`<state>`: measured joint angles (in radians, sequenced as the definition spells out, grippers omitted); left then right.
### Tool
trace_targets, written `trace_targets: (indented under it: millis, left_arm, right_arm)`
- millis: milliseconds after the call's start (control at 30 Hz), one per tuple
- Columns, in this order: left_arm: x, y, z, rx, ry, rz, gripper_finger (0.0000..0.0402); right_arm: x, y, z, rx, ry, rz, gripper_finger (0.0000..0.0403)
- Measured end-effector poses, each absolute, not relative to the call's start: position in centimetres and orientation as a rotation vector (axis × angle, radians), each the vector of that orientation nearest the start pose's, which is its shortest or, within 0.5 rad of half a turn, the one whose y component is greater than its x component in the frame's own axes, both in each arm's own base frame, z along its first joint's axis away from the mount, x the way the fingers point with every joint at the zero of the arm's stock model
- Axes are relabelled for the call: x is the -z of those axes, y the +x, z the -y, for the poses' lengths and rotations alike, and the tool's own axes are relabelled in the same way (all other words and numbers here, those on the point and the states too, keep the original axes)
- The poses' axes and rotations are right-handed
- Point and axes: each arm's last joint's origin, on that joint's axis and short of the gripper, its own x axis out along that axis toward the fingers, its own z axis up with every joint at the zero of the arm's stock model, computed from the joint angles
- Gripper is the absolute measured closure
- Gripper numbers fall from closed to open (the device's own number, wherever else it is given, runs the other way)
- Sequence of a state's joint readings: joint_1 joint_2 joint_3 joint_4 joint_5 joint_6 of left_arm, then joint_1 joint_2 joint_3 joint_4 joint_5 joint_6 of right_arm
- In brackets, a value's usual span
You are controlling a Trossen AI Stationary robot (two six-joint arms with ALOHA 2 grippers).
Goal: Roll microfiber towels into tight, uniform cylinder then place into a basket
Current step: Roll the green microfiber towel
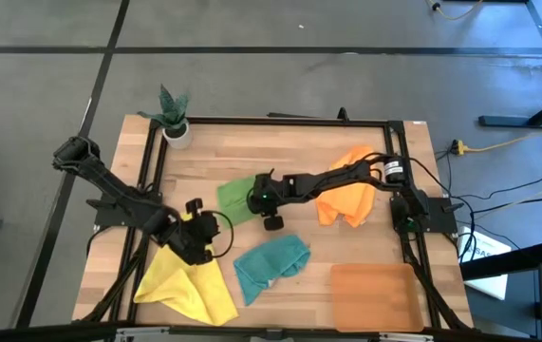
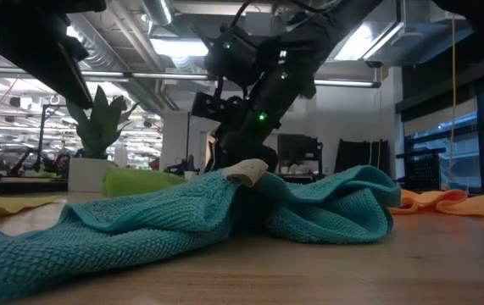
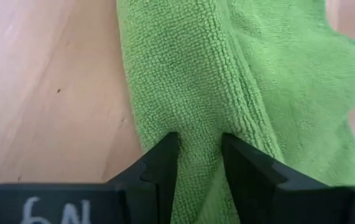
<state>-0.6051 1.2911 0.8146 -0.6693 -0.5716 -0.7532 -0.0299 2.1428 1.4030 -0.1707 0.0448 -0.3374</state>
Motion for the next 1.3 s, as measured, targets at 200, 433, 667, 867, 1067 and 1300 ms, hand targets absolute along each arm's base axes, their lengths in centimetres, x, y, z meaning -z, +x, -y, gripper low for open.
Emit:
trace_targets:
  millis: [200, 433, 667, 867, 1067, 1300]
  left_arm:
    - [-21.4, 19.8, 12.0, -0.314, -0.055, -0.877, 0.0335]
    - [-21.5, 19.8, 11.9, -0.322, -0.052, -0.865, 0.0335]
    - [-21.5, 19.8, 11.9, -0.325, -0.051, -0.862, 0.0335]
    - [-21.5, 19.8, 11.9, -0.34, -0.041, -0.846, 0.0335]
    - [-21.5, 19.8, 11.9, -0.341, -0.04, -0.846, 0.0335]
    - [-21.5, 19.9, 11.9, -0.346, -0.037, -0.84, 0.0335]
  right_arm:
    - [-13.9, 44.2, 1.5, -0.076, -0.323, -0.905, 0.0273]
    - [-15.0, 43.6, 1.3, -0.09, -0.335, -0.931, 0.0273]
    - [-16.4, 42.6, 0.2, -0.145, -0.392, -0.97, 0.0273]
    - [-14.5, 41.1, -0.4, -0.209, -0.445, -1.065, 0.0273]
    - [-13.1, 40.6, -0.3, -0.201, -0.538, -1.042, 0.0273]
    - [-12.4, 40.4, -0.1, -0.079, -0.725, -1.017, 0.0273]
